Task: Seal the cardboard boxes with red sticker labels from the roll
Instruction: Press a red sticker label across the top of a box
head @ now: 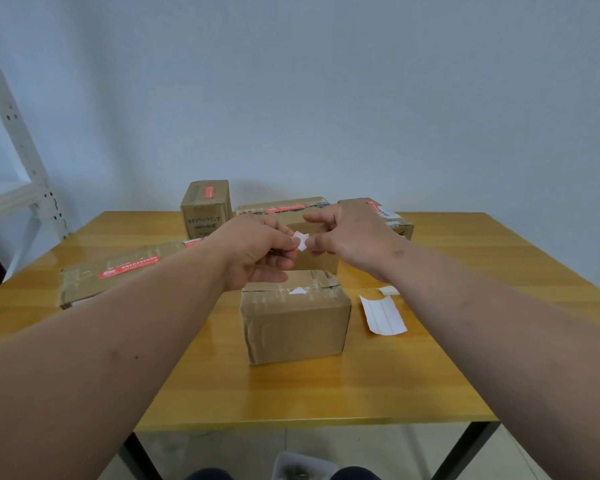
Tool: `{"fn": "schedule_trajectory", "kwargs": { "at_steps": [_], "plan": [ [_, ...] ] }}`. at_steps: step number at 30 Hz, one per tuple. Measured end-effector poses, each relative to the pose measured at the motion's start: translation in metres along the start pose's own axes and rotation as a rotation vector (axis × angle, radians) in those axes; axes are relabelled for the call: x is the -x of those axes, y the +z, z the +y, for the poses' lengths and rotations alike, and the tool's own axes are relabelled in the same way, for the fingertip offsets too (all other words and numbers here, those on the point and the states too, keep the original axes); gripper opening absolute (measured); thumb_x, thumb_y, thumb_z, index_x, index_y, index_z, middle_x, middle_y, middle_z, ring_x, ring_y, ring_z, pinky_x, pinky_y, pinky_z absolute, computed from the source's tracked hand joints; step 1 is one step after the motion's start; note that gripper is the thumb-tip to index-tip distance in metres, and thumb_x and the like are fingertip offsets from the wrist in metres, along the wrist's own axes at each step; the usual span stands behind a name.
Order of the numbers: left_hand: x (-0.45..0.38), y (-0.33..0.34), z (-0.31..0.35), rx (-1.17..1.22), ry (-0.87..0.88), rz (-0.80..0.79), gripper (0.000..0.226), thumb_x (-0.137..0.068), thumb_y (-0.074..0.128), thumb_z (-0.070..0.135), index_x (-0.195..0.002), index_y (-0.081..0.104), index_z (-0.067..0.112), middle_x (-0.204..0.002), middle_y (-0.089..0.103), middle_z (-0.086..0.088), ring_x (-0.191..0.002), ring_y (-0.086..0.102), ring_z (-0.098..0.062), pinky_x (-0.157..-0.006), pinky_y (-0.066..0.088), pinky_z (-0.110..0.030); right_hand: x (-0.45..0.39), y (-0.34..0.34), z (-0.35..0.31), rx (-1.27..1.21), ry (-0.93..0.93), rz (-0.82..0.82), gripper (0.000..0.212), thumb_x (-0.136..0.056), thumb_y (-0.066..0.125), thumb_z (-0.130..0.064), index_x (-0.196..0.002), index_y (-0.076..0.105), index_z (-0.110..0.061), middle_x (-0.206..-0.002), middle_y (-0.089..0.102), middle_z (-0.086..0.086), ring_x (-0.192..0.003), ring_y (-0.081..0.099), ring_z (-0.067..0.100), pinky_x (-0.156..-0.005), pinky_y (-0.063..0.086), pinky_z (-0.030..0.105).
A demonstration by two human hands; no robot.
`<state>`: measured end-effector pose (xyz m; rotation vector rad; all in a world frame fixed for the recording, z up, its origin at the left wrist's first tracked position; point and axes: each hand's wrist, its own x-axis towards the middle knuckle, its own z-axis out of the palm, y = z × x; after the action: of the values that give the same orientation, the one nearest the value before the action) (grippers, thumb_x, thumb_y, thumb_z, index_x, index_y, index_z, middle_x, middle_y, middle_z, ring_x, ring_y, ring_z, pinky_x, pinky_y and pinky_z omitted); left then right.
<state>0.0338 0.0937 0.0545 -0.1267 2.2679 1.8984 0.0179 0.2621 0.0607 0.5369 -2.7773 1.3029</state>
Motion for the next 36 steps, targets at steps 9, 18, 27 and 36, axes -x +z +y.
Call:
{"fn": "schedule_trajectory", "kwargs": {
  "at_steps": [9, 18, 27, 36],
  "plan": [
    [0.010, 0.001, 0.005, -0.097, -0.028, -0.058, 0.016, -0.084, 0.073, 0.009, -0.073, 0.062, 0.014, -0.065, 0.067, -0.004, -0.061, 0.063, -0.014, -0.083, 0.058, -0.041, 0.005, -0.002, -0.013, -0.112, 0.060, -0.076, 0.026, -0.079, 0.068, 0.003, -0.103, 0.067, -0.007, -0.090, 0.067, 0.007, -0.081, 0.064, 0.018, -0.082, 0.057, 0.040],
    [0.025, -0.005, 0.000, -0.065, 0.000, -0.170, 0.018, -0.080, 0.074, 0.005, -0.088, 0.061, 0.014, -0.072, 0.068, -0.005, -0.061, 0.064, -0.015, -0.079, 0.058, -0.040, 0.016, -0.007, -0.015, -0.277, 0.056, -0.179, 0.020, -0.081, 0.071, 0.002, -0.096, 0.065, -0.010, -0.085, 0.068, 0.008, -0.086, 0.067, 0.021, -0.083, 0.055, 0.038],
    [0.038, -0.009, -0.001, 0.133, -0.101, -0.155, 0.014, -0.089, 0.064, 0.006, -0.077, 0.063, 0.011, -0.073, 0.062, -0.004, -0.061, 0.055, -0.014, -0.072, 0.060, -0.045, 0.026, -0.009, -0.024, -0.228, -0.023, -0.170, 0.027, -0.075, 0.076, 0.006, -0.095, 0.070, -0.010, -0.085, 0.071, 0.007, -0.082, 0.066, 0.015, -0.072, 0.056, 0.024],
    [0.047, -0.010, -0.003, 0.267, -0.093, -0.102, 0.016, -0.090, 0.060, -0.001, -0.083, 0.057, 0.013, -0.070, 0.064, -0.006, -0.057, 0.063, -0.017, -0.066, 0.062, -0.039, 0.036, -0.005, -0.033, 0.081, -0.154, -0.098, 0.021, -0.080, 0.078, -0.016, -0.100, 0.073, -0.020, -0.093, 0.073, -0.005, -0.088, 0.066, 0.005, -0.080, 0.048, 0.014]
  ]
}}
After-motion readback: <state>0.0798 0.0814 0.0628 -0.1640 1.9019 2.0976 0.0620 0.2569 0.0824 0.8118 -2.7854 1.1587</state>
